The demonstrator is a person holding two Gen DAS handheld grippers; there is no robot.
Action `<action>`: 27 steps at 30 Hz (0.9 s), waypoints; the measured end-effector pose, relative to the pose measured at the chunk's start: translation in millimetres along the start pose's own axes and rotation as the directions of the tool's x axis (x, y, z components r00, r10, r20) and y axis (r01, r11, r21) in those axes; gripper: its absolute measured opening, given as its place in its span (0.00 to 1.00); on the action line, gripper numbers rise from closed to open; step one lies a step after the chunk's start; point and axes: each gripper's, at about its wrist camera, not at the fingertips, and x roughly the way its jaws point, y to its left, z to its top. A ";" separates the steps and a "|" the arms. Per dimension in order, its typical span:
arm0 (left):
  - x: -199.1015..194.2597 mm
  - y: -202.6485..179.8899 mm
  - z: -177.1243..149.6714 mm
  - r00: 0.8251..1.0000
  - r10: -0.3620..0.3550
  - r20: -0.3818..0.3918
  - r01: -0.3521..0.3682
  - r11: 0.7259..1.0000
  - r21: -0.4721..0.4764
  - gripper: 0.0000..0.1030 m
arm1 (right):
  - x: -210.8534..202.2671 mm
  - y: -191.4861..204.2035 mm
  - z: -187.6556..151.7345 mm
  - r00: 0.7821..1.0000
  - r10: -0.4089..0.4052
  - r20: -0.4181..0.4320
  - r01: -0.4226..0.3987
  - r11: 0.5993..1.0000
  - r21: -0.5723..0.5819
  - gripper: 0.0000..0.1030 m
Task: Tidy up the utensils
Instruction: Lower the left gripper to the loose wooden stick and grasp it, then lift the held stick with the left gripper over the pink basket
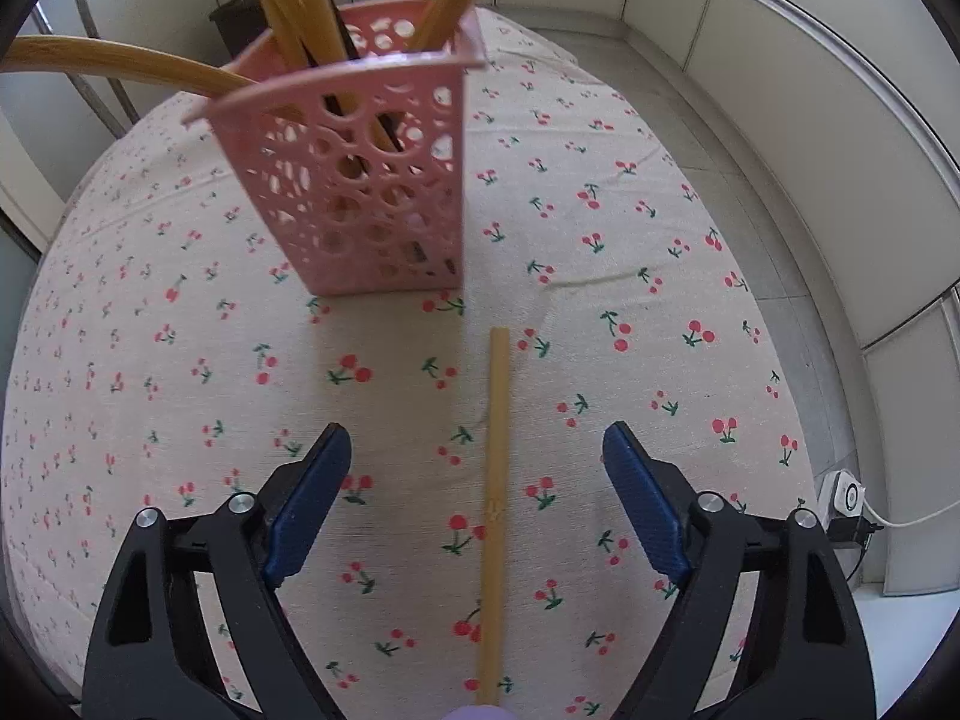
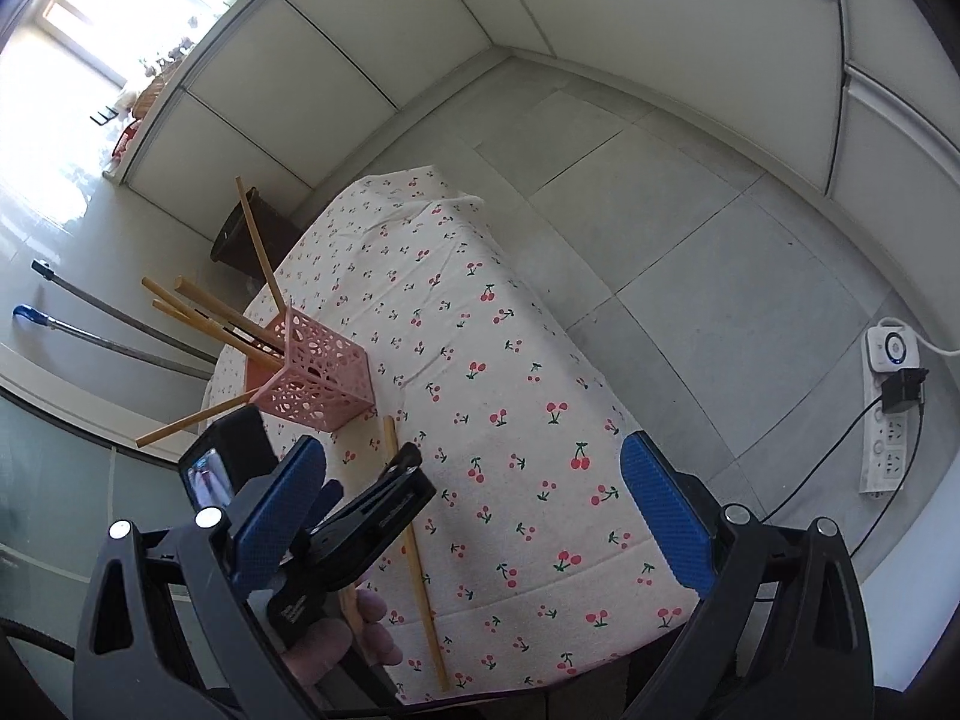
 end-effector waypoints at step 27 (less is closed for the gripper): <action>-9.4 -5.1 -16.9 0.997 -0.083 0.008 0.080 0.983 0.166 0.07 | 22.8 -11.1 -0.9 0.997 0.022 -0.078 -0.017 0.998 0.064 0.93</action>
